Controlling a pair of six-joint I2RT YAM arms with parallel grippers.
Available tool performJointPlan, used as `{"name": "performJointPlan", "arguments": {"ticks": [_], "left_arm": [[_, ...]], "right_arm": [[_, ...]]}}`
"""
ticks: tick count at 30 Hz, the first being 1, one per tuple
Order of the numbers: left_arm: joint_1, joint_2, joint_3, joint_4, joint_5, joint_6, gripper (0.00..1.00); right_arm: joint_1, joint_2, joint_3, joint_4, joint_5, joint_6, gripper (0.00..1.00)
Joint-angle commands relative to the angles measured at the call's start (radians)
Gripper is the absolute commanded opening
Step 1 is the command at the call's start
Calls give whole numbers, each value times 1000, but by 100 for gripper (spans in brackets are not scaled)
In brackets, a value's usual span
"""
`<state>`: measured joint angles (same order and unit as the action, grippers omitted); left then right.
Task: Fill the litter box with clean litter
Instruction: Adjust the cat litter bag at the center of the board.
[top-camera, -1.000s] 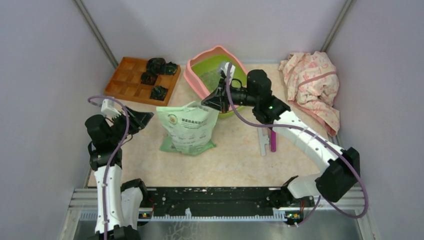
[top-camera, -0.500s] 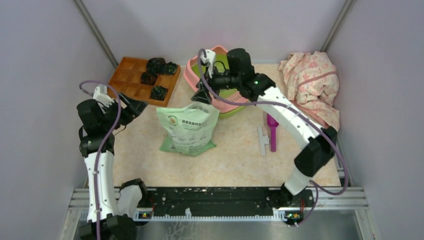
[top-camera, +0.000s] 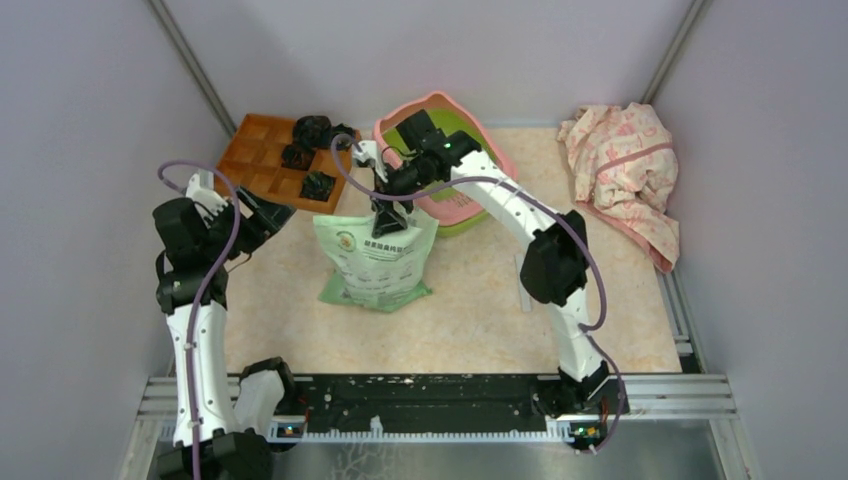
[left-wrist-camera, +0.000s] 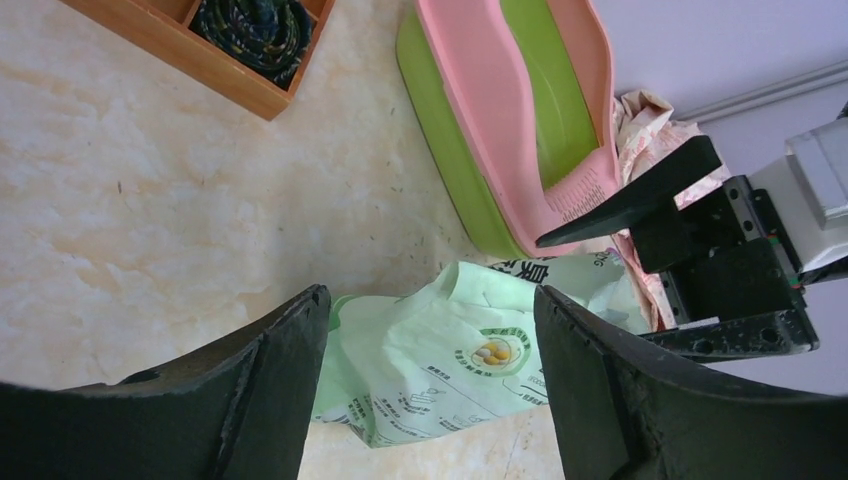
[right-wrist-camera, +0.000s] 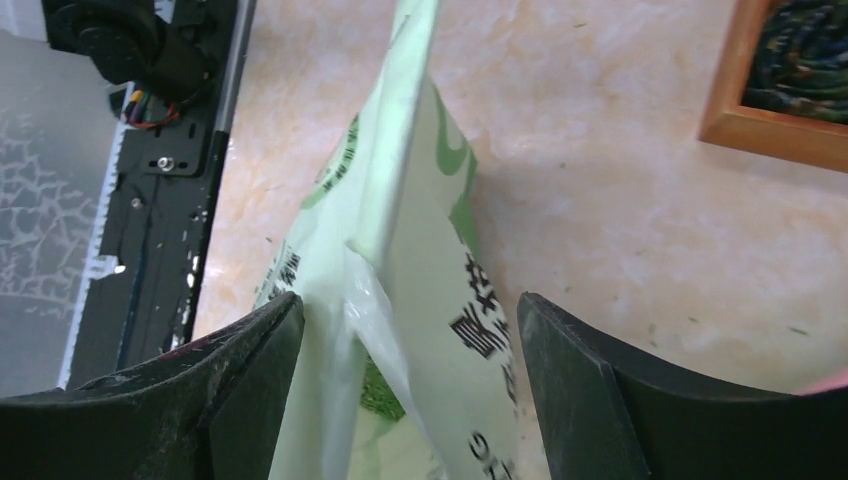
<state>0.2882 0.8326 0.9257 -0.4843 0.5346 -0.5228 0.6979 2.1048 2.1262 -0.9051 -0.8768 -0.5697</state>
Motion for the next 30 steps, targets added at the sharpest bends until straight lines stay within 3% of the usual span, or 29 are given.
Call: {"name": "performJointPlan", "arguments": {"ticks": [1, 11, 14, 16, 18, 19, 25, 27, 30], "left_arm": [[4, 8, -23, 37, 35, -6, 80], [4, 5, -75, 82, 62, -11, 79], [4, 4, -87, 93, 61, -14, 78], [3, 4, -94, 101, 65, -18, 78], [4, 3, -101, 106, 67, -20, 78], [3, 0, -105, 108, 68, -21, 78], [3, -15, -115, 107, 61, -15, 78], [4, -21, -112, 101, 50, -10, 78], [4, -33, -99, 75, 25, 2, 78]], "right_arm": [[45, 31, 90, -121, -73, -96, 79], [110, 47, 57, -204, -73, -82, 74], [154, 52, 48, -199, 98, -28, 55], [173, 75, 58, -192, 234, 29, 27], [180, 103, 95, -215, 298, 53, 6], [181, 95, 94, -188, 338, 91, 0], [231, -161, -87, 131, 609, 203, 0], [251, -267, -133, 230, 651, 225, 0], [261, -492, -329, 463, 686, 304, 0]]}}
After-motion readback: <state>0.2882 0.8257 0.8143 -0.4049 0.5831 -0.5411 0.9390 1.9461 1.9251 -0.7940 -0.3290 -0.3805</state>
